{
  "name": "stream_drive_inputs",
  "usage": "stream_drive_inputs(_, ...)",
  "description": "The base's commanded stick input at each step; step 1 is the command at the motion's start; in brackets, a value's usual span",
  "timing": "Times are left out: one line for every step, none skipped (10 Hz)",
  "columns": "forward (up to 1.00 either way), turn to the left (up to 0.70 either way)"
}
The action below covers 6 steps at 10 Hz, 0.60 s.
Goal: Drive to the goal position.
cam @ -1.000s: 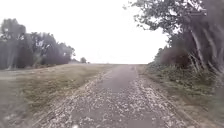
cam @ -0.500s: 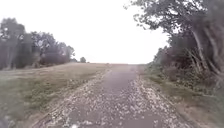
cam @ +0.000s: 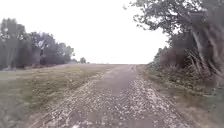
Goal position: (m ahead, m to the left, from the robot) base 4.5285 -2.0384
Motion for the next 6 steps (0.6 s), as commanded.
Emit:
stream_drive_inputs(0.45, -0.11)
stream_drive_inputs(0.45, -0.20)
stream_drive_inputs(0.45, -0.26)
stream_drive_inputs(0.45, -0.27)
stream_drive_inputs(0.45, -0.27)
stream_drive_inputs(0.45, -0.27)
